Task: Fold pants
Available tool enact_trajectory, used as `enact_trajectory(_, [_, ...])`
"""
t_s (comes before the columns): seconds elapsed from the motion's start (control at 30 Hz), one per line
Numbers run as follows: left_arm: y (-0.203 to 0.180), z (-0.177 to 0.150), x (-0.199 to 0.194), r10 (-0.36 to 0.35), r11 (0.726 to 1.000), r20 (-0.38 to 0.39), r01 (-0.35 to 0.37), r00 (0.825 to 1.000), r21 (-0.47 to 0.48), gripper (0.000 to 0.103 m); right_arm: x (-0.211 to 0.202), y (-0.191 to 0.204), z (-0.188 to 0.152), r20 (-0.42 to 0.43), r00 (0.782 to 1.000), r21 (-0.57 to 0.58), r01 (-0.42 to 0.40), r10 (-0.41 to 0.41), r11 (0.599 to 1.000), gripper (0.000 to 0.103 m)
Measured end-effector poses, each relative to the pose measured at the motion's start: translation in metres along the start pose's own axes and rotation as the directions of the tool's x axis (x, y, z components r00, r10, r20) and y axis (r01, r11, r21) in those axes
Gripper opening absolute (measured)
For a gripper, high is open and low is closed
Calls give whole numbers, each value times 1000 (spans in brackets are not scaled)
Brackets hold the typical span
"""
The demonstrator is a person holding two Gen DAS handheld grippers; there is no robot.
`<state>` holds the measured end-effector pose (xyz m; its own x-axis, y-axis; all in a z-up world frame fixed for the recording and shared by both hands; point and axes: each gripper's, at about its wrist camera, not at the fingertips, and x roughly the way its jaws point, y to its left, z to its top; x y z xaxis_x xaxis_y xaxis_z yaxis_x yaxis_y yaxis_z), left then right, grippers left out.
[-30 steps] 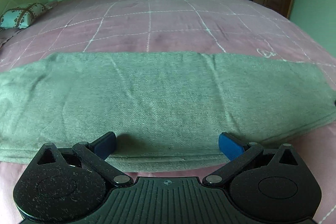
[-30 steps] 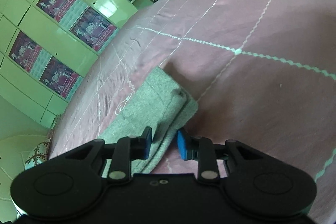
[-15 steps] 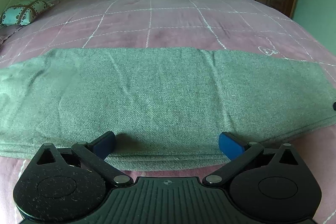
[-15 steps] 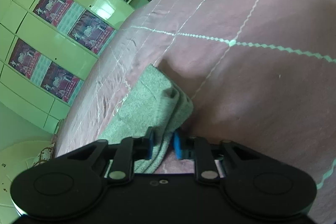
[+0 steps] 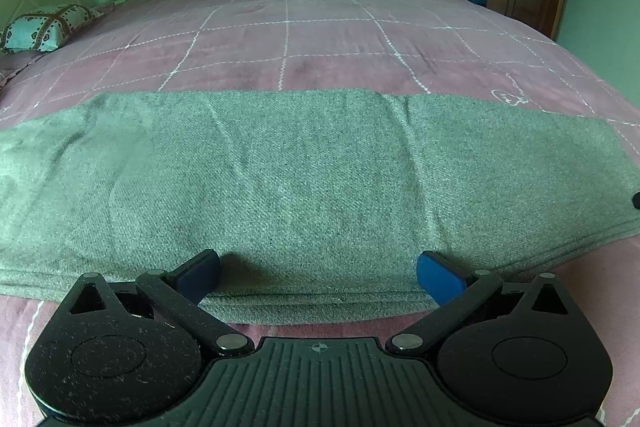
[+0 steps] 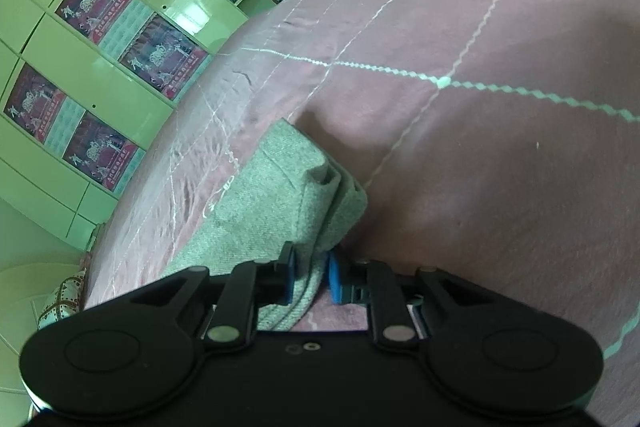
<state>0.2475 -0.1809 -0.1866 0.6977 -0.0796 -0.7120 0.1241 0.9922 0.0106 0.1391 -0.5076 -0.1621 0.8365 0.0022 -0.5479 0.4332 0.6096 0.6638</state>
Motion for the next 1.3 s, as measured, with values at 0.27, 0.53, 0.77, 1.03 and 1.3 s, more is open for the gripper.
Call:
enact_trajectory(0.27, [0,-1,1,-1,1000,4,1,1000,0,103,-1,8,3,-7,999,-25,42,-42,999,6])
enact_trajectory(0.53, [84,12,-24,-36,998,64,40,997,-58,103,-14,55,10,20,1000,-108,-5,7,994,4])
enact_trajectory(0.77, [267,6,-35,228,962,26,-221,973,-159,103,-5,172,-31,-11,994,-314,-111,113,943,4])
enact_trajectory(1.03, [377,-33,-59,298,904,6,-280,955,-323,103,38,300,-168,-222,947,-470,-314,234,825,9])
enact_trajectory(1.3, [370,-45,-67,245,916,32,-220,969,-336,103,45,310,-284,-486,844,-475,-472,227,742,14])
